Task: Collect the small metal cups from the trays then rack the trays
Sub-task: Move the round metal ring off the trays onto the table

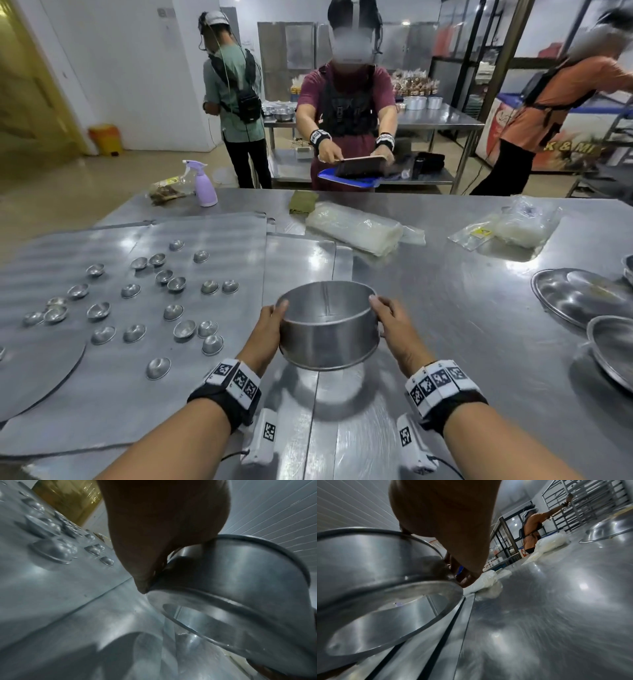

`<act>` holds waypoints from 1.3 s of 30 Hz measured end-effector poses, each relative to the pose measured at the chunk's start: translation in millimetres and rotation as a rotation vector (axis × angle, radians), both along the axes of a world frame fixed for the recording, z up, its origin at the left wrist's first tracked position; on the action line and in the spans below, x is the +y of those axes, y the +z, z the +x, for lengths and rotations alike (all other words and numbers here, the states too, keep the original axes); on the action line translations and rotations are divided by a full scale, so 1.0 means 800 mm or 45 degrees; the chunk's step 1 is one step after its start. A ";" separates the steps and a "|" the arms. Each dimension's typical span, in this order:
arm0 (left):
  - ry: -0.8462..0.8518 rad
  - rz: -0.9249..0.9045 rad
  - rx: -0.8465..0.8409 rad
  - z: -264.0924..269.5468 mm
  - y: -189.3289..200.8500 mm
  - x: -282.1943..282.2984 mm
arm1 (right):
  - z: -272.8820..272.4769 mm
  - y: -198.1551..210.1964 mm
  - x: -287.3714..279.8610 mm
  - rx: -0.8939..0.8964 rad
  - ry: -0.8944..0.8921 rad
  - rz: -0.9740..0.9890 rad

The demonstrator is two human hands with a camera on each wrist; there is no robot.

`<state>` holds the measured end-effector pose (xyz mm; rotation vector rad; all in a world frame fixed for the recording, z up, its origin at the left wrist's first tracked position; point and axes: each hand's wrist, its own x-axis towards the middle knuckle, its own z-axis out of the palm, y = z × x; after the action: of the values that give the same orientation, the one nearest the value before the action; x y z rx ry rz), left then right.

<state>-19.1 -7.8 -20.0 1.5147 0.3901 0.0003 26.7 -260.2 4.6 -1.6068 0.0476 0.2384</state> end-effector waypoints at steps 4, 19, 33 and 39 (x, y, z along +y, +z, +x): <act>-0.076 0.166 -0.045 -0.017 -0.011 -0.001 | -0.017 -0.024 -0.002 0.072 0.002 0.013; -0.026 0.558 0.054 -0.017 -0.057 0.005 | -0.019 -0.062 -0.014 0.156 0.163 -0.285; 0.231 0.525 0.031 -0.071 0.000 0.087 | -0.011 0.017 0.121 -0.458 0.265 -0.816; 0.520 0.575 0.104 -0.134 0.013 0.237 | -0.041 0.026 0.288 -0.493 0.589 -0.720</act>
<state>-126.2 181.8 -9.5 1.8553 0.8003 0.3706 -5.8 -29.9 25.1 -2.1914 -0.6089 0.2799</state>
